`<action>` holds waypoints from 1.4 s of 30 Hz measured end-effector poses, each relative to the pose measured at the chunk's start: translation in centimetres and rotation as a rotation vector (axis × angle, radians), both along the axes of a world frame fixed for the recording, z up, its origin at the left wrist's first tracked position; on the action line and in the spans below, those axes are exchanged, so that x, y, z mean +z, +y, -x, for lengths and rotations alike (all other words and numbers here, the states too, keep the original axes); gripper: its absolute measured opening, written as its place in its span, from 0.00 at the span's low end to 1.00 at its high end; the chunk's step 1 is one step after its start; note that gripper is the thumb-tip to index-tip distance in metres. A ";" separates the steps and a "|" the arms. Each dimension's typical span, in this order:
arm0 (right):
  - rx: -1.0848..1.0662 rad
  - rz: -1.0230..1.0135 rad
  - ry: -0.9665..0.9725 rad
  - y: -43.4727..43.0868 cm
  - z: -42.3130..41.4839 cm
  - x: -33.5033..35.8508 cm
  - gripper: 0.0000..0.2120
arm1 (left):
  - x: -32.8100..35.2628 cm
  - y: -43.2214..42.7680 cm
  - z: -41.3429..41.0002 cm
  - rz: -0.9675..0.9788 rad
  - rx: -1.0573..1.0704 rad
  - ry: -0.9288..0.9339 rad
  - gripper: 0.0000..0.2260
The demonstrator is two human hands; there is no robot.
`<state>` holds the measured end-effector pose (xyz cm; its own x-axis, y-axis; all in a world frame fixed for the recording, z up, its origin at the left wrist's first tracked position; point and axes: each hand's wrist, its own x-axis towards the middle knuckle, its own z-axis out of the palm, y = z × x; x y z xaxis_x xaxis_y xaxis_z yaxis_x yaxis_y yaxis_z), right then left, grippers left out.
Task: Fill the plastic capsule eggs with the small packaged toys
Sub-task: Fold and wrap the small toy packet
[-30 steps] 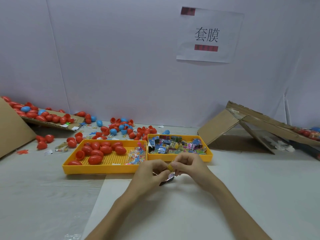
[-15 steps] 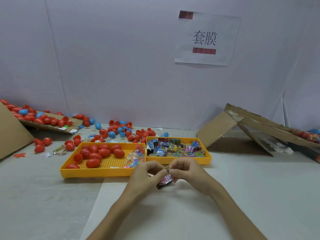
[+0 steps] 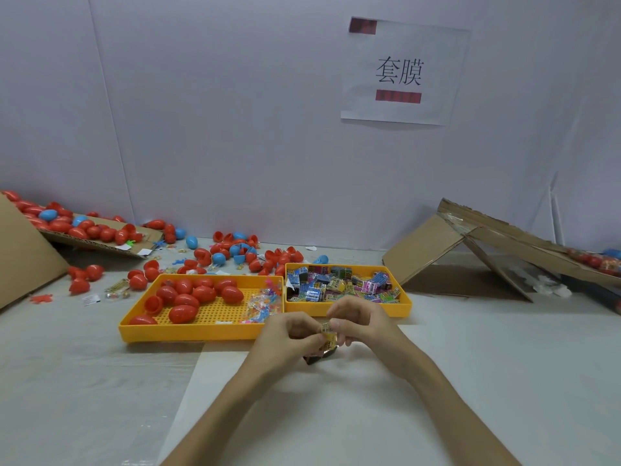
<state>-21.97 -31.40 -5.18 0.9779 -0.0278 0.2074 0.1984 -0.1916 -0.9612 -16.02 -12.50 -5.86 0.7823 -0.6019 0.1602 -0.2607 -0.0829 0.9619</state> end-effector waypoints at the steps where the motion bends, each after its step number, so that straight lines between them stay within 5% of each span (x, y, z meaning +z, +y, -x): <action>1: -0.002 0.005 0.004 0.0 0.0 0.1 0.11 | 0.0 0.0 0.0 0.016 0.011 0.006 0.02; 16: 0.031 -0.125 0.057 -0.1 0.2 0.4 0.05 | 0.3 0.1 0.1 0.097 0.049 0.061 0.05; 24: 0.032 -0.155 0.074 0.3 0.2 0.4 0.09 | -0.2 0.0 0.3 -0.035 0.139 -0.251 0.05; 42: 0.118 -0.173 0.189 0.7 0.4 0.7 0.06 | -0.1 0.0 0.5 0.035 0.333 -0.445 0.12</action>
<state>-22.35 -30.70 -4.50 0.9973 0.0696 0.0233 0.0239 -0.0077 -0.9997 -16.53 -12.50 -5.97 0.7817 -0.3226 0.5337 -0.6075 -0.2003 0.7687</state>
